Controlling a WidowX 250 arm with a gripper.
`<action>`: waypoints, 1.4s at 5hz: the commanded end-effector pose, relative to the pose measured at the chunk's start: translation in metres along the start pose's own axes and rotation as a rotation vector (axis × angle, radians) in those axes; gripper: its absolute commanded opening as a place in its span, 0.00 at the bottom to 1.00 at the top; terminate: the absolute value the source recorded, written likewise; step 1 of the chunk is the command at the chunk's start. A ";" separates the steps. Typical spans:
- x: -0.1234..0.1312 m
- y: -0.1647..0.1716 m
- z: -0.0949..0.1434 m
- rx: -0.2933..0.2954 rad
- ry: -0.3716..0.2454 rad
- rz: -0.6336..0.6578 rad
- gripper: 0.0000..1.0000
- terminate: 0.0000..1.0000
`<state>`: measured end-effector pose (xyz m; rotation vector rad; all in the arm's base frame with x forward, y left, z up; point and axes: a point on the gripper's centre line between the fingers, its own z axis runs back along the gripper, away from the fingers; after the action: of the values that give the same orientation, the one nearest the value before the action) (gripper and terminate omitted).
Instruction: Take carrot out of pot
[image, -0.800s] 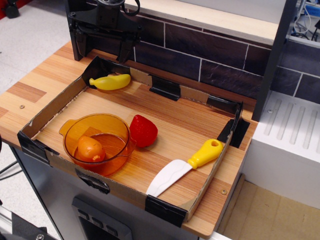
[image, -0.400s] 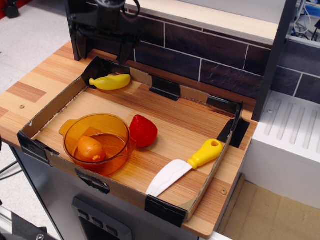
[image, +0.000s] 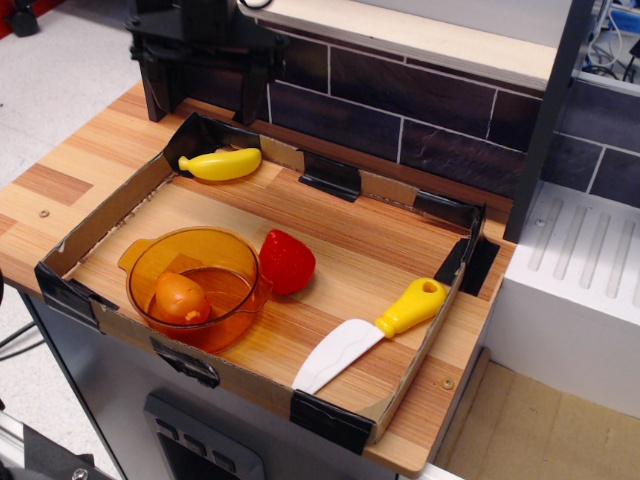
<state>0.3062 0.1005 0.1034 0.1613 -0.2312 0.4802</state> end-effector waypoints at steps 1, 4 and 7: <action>-0.036 0.005 0.027 -0.004 0.036 0.187 1.00 0.00; -0.091 -0.011 0.000 -0.071 0.132 0.261 1.00 0.00; -0.116 -0.014 -0.022 -0.048 0.107 0.284 1.00 0.00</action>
<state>0.2115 0.0443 0.0434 0.0632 -0.1336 0.7646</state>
